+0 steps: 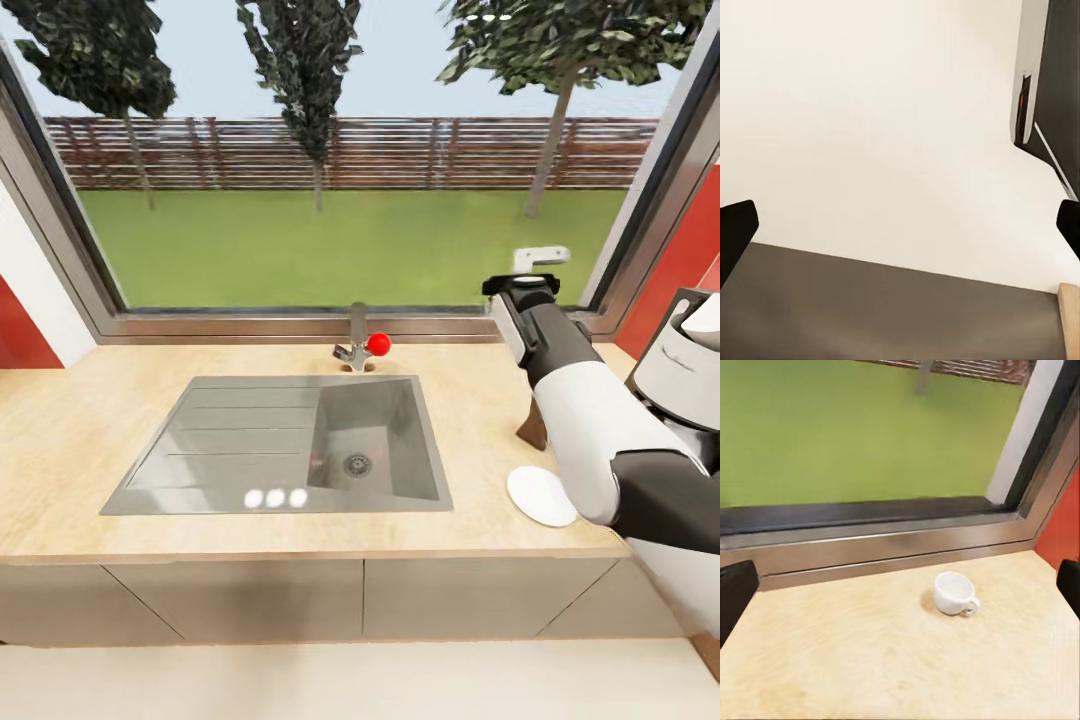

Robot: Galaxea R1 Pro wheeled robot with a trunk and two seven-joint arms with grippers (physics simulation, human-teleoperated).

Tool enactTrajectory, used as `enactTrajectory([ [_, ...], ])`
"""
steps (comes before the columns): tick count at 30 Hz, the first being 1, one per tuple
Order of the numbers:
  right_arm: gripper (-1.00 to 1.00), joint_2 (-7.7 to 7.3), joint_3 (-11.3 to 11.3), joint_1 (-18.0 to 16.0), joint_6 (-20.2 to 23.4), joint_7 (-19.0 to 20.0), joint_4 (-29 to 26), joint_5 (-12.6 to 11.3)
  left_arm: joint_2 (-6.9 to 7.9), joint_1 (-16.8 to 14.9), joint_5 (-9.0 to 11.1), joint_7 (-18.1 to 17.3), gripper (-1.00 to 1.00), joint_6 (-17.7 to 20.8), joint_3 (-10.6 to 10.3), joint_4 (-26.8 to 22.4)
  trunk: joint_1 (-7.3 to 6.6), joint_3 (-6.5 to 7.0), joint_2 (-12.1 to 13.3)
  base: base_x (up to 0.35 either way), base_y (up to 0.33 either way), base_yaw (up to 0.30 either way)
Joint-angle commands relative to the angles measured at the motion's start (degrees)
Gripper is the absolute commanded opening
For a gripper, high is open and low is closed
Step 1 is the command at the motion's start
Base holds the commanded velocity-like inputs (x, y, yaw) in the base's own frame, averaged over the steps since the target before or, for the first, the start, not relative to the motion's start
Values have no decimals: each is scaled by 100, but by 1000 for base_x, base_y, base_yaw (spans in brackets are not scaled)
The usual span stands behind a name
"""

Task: Set up a coffee station on the kitchen countertop: keep the coffee maker on the countertop, move the bottle of coffee from the kitchen shelf to the counter next to the coffee maker, place a paper coffee filter on top of the coffee maker, put the saucer next to the coffee maker with the coffee cup on the saucer, and place the electric kettle next to the coffee maker.

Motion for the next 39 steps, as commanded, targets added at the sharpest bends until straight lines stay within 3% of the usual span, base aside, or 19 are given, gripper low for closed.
enactTrajectory([
  [1, 100, -87, -95, -5, 57, 271, -4, 22, -2, -3, 50, 7, 100, -22, -48, 7, 3, -11, -11, 0, 0, 0],
  [4, 100, -274, -276, -5, 255, 759, -18, 26, -11, 2, 43, 7, 100, -23, -52, 8, 3, -11, -11, 0, 0, 0],
  [8, 100, -424, -352, -5, 788, 991, -60, 20, -28, 4, 36, 7, 100, -23, -56, 8, 3, -11, -11, 0, 0, 0],
  [25, 100, -561, -367, -8, 978, 1018, -138, 43, 3, 63, 26, -10, 100, -19, -57, 9, 3, -11, -11, 32, 1, 0],
  [39, 100, -665, -351, -10, 1414, 1012, -742, 58, -3, 66, 18, -10, 100, 102, -65, 9, 3, -11, -11, 102, 21, 0],
])
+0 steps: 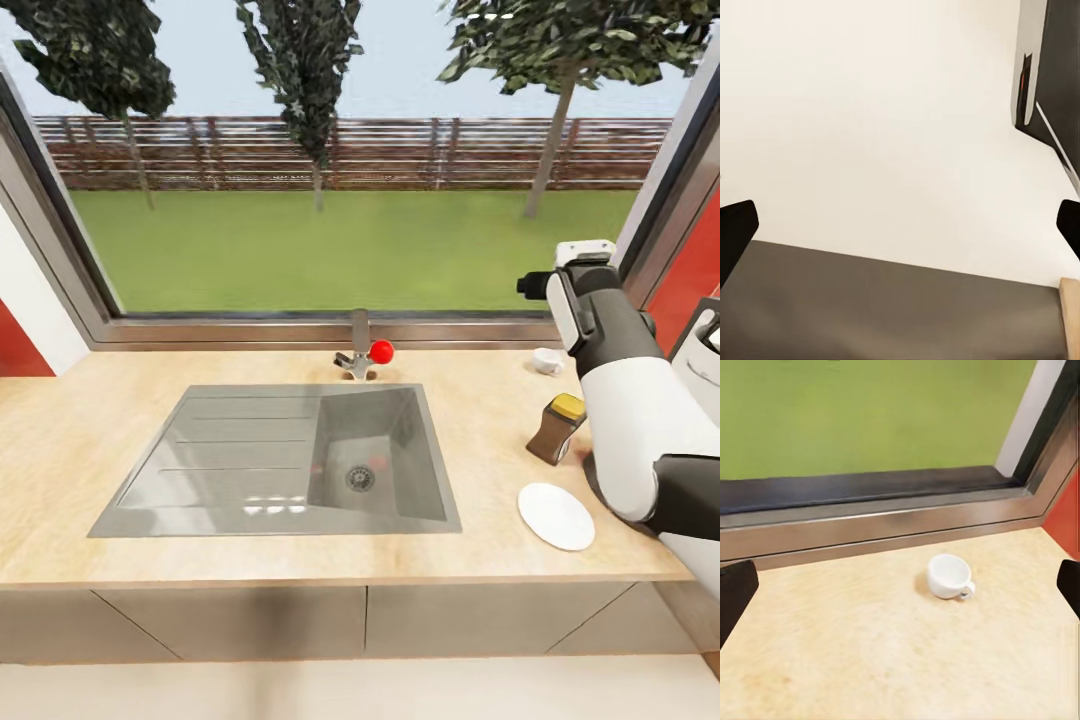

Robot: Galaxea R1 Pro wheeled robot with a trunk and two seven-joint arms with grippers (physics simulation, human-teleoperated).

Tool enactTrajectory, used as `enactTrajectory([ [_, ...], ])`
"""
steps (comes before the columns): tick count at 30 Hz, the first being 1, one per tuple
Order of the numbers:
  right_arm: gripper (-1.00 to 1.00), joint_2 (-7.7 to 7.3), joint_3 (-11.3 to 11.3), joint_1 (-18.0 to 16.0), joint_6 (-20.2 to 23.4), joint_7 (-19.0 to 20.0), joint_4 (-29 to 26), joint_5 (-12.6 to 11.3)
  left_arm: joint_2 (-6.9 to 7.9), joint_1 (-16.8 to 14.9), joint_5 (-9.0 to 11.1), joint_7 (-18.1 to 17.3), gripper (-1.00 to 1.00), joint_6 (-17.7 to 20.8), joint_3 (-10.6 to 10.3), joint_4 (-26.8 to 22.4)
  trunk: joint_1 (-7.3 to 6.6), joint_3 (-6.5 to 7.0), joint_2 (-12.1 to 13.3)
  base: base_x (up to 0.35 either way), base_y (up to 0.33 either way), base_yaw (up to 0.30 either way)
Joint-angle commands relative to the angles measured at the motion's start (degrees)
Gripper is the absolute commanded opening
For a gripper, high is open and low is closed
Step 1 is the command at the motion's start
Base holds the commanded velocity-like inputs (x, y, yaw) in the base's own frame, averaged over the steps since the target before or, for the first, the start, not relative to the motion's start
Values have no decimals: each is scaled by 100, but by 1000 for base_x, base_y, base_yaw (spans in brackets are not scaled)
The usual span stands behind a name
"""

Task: Set up a coffee station on the kitchen countertop: keep the coffee maker on the countertop, move the bottle of coffee from the kitchen shelf to the counter next to the coffee maker, place a paper coffee filter on top of the coffee maker, put the saucer next to the coffee maker with the coffee cup on the saucer, and place the electric kettle next to the coffee maker.

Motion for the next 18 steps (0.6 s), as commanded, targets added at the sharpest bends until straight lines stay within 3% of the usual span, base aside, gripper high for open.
enactTrajectory([
  [1, 100, -3, -2, -4, 32, 3, -8, 21, -1, -3, 47, 9, 100, -10, -49, 6, 3, -11, -11, 3, 1, 0],
  [6, 100, -13, -1, -1, 44, 3, -5, 30, 4, -5, 47, 9, 100, -8, -49, 6, 3, -11, -11, 25, 43, 0],
  [18, 100, -15, 8, 0, 54, 3, 1, 31, 5, 3, 47, 9, 100, -8, -53, 6, 3, -11, -11, 72, 177, 0],
])
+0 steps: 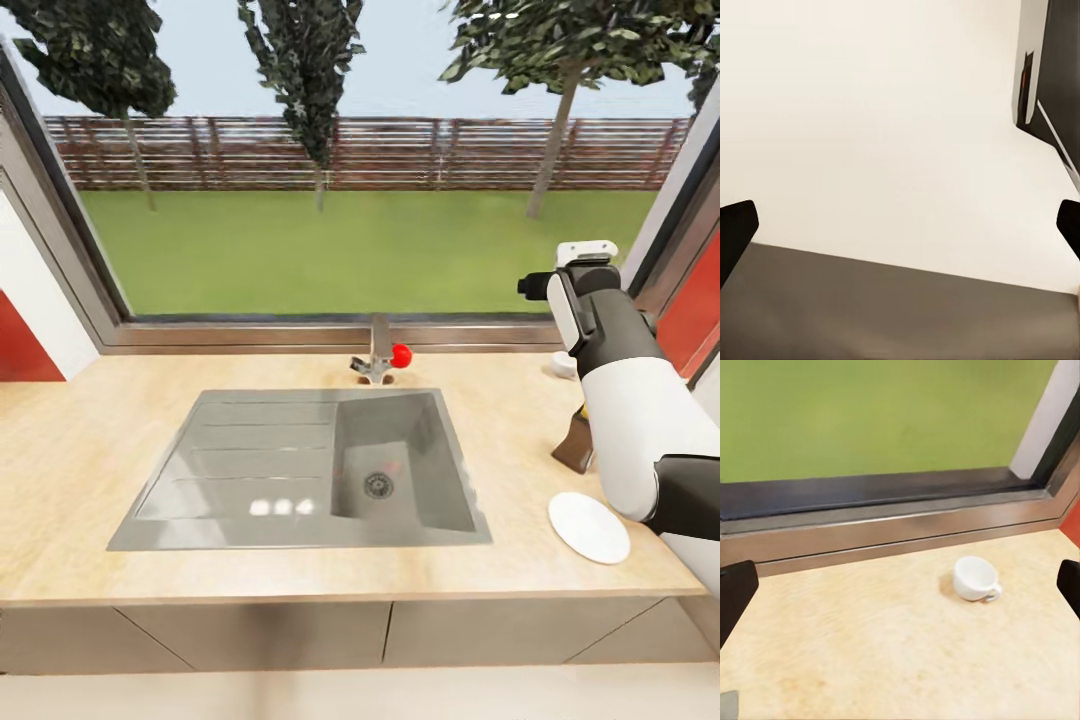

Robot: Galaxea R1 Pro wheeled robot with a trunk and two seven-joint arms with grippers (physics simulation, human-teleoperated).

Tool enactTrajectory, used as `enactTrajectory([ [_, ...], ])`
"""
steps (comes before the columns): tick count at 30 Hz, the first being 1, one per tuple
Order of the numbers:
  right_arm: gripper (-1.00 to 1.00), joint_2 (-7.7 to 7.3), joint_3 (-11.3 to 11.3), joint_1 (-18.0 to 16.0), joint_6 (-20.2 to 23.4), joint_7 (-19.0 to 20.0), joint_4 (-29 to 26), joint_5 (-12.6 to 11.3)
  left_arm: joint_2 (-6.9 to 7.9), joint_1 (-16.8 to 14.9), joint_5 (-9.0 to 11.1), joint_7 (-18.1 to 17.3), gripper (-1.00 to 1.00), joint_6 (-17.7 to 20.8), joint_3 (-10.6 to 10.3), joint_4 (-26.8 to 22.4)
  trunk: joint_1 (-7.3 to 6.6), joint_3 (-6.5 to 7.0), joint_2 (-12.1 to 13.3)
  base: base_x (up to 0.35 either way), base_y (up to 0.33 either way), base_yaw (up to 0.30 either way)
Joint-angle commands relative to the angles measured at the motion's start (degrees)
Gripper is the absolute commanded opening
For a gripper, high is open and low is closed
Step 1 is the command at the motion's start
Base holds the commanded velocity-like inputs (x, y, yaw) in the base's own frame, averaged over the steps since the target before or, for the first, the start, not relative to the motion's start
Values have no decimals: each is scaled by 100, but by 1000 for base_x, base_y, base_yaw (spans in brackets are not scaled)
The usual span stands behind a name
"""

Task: Set up a coffee station on the kitchen countertop: keep the coffee maker on the countertop, move the bottle of coffee from the kitchen shelf to the counter next to the coffee maker, place a paper coffee filter on top of the coffee maker, put the saucer next to the coffee maker with the coffee cup on the saucer, and place the electric kettle next to the coffee maker.

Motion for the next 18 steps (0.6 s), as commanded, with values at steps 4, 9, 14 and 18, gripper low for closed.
enactTrajectory([
  [4, 100, 1, -2, -5, 32, 3, 2, 23, -13, -4, 47, 8, 100, -10, -46, 6, 3, -11, -11, 10, 35, -72],
  [9, 100, 1, -2, -5, 32, 3, 8, 25, -37, -4, 51, 11, 100, -10, -45, 1, 3, -11, -11, 2, 7, -222],
  [14, 100, 6, -2, -5, 32, 3, 9, 24, -64, -4, 56, -2, 100, -10, -37, -3, 3, -11, -11, 0, 1, -261],
  [18, 100, 8, -2, -5, 32, 3, 9, 23, -69, -4, 56, -28, 100, -10, -36, -3, 3, -11, -11, 0, 0, -152],
])
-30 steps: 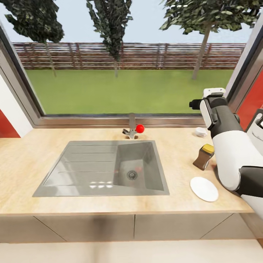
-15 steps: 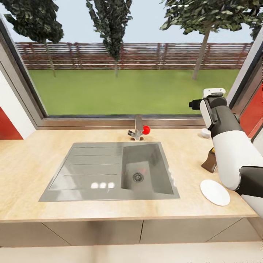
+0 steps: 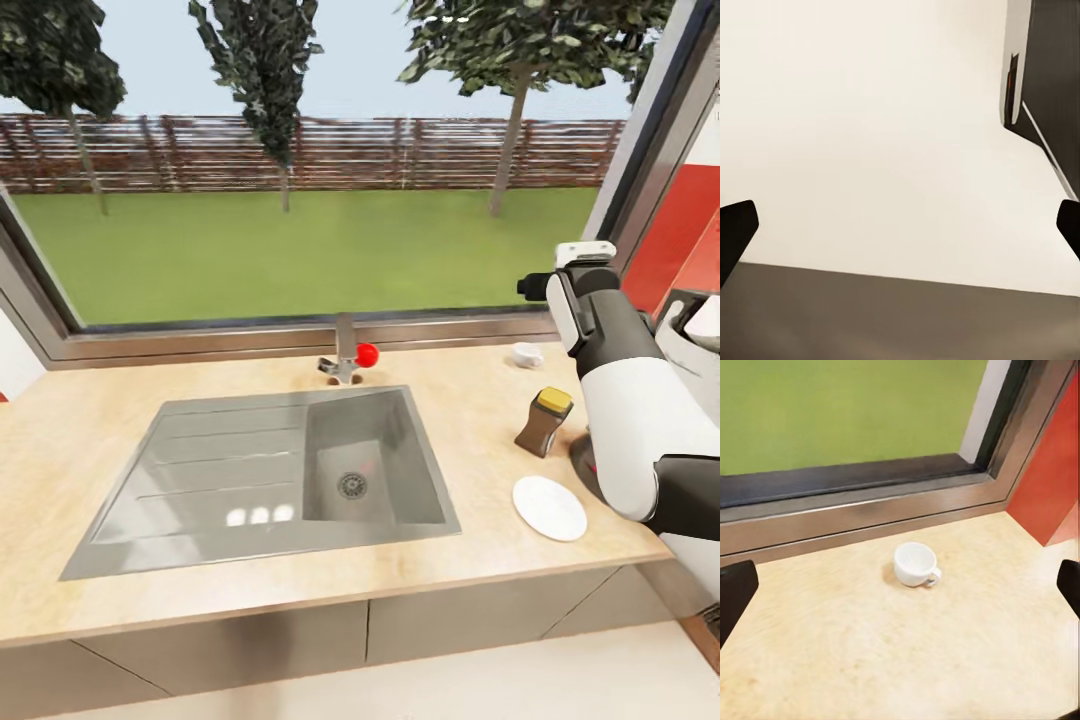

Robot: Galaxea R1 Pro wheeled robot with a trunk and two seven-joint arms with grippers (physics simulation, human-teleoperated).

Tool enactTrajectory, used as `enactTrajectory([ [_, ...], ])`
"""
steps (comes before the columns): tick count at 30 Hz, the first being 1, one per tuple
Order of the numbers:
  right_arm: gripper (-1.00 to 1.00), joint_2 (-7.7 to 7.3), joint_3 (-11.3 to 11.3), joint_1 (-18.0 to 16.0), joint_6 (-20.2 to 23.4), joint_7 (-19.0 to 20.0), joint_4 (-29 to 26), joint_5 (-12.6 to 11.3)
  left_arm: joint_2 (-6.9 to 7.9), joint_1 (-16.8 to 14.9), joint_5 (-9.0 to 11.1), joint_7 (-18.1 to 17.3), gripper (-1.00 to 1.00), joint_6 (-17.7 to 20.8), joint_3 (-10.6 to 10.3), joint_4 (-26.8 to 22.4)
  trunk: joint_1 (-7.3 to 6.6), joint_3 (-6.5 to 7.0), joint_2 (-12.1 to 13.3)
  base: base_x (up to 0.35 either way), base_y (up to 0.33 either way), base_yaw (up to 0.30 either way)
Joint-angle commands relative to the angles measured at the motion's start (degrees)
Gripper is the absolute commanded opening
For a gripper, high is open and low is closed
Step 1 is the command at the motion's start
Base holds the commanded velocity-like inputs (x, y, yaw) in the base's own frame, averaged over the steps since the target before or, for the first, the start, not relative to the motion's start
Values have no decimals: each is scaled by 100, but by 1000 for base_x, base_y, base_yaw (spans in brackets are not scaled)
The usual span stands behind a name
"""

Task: Set up a coffee station on the kitchen countertop: keep the coffee maker on the countertop, move the bottle of coffee from the kitchen shelf to the counter next to the coffee maker, place a paper coffee filter on top of the coffee maker, put the saucer next to the coffee maker with the coffee cup on the saucer, and place the electric kettle next to the coffee maker.

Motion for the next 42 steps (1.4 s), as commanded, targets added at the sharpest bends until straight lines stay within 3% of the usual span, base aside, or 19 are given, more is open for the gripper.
enactTrajectory([
  [1, 100, 1, -3, -5, 31, 1, -5, 24, -1, -5, 48, 8, 100, -10, -49, 5, 3, -11, -11, 0, 0, -66],
  [33, 100, -7, -3, -5, 31, -6, 3, 32, -11, 31, 48, 14, 100, 9, -46, 13, 3, -11, -11, 117, 0, -5],
  [42, 100, -7, -3, -5, 31, -6, 122, 38, -11, 34, 48, 21, 100, 272, -48, 5, 3, -11, -11, 111, -53, 0],
])
